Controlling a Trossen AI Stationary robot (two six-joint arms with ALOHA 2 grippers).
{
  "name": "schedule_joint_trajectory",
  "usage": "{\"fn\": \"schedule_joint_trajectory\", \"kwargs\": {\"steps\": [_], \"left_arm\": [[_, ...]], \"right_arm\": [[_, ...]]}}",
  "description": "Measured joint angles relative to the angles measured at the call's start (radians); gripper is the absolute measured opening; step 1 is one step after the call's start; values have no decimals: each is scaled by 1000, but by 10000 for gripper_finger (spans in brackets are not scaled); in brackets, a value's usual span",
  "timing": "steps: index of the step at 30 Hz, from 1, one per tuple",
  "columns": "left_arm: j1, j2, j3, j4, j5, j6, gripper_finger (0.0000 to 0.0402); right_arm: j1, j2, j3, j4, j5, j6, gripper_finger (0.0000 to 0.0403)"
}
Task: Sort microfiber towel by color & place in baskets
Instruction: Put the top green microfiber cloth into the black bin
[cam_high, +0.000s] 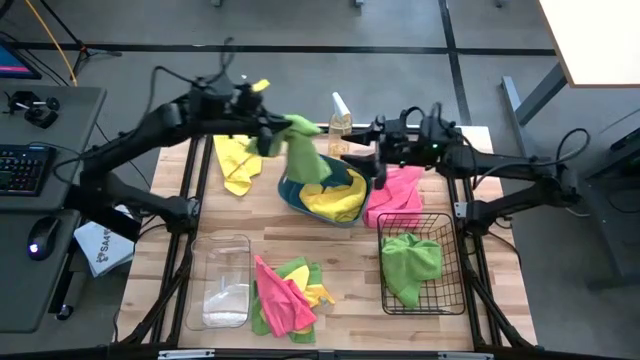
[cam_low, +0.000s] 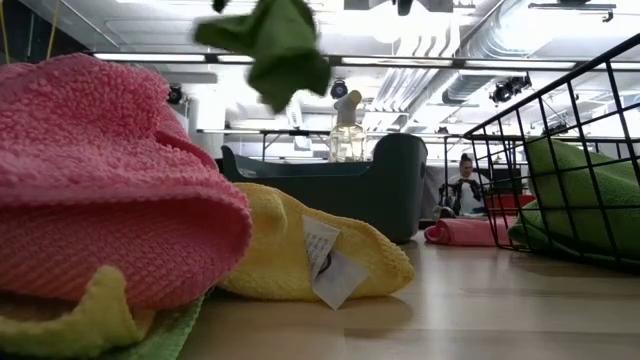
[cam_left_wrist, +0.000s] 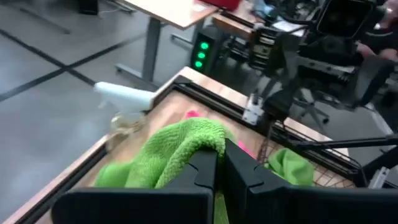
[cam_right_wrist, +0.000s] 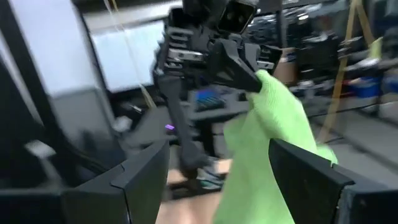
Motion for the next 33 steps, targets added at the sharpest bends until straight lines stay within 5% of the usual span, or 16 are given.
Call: {"fn": "schedule_joint_trajectory", "kwargs": {"steps": [9, 24, 27, 31, 33], "left_arm": [[-74, 147, 50, 68, 14, 9, 0], [-159, 162, 50, 184, 20, 10, 0], [-161, 162, 50, 199, 13, 10, 1], [-161, 162, 50, 249, 11, 8, 16], [-157, 162, 50, 266, 11, 8, 36]], "right_arm": [[92, 106, 190, -252, 290, -339, 271], [104, 256, 324, -357, 387, -360, 263], [107, 259, 337, -357, 388, -353, 208], [112, 258, 356, -382, 382, -324, 44], [112, 256, 377, -410, 361, -310, 22]]}}
